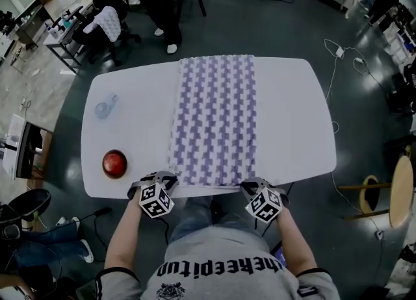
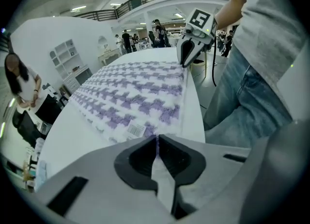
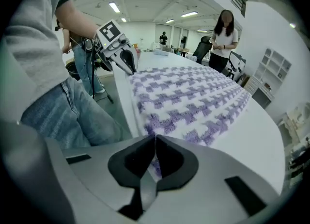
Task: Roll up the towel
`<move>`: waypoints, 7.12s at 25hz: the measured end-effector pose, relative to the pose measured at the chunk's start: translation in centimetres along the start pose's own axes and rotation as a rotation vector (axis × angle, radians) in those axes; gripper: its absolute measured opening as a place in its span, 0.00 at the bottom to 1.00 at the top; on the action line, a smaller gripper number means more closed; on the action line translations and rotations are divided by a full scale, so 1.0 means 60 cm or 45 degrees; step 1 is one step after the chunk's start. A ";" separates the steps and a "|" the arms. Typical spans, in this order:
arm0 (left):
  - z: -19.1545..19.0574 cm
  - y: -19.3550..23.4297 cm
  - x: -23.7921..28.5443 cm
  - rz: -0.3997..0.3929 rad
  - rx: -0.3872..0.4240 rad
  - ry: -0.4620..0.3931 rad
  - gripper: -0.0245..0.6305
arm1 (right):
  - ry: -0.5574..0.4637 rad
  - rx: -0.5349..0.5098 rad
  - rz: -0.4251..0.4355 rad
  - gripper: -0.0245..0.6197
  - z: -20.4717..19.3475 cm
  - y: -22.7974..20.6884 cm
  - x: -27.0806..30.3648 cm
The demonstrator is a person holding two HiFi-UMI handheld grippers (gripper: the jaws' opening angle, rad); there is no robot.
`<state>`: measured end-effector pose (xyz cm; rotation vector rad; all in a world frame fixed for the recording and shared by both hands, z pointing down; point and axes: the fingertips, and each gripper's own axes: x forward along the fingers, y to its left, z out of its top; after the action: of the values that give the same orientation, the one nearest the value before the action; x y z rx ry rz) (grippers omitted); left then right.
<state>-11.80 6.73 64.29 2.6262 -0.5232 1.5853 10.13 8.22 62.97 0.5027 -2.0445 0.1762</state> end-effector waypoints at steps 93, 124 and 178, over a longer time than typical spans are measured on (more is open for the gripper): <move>0.054 0.131 -0.007 -0.411 -0.084 -0.052 0.14 | 0.085 0.200 0.074 0.07 0.034 -0.175 -0.022; 0.134 0.286 -0.069 0.102 -0.034 -0.354 0.40 | -0.185 0.149 -0.265 0.24 0.141 -0.304 -0.061; 0.061 0.210 0.062 -0.026 0.180 0.055 0.25 | 0.090 -0.220 -0.108 0.17 0.088 -0.231 0.080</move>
<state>-10.82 -6.86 63.91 2.6790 -0.3944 1.7298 9.67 -7.38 63.30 0.4678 -1.9445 -0.0328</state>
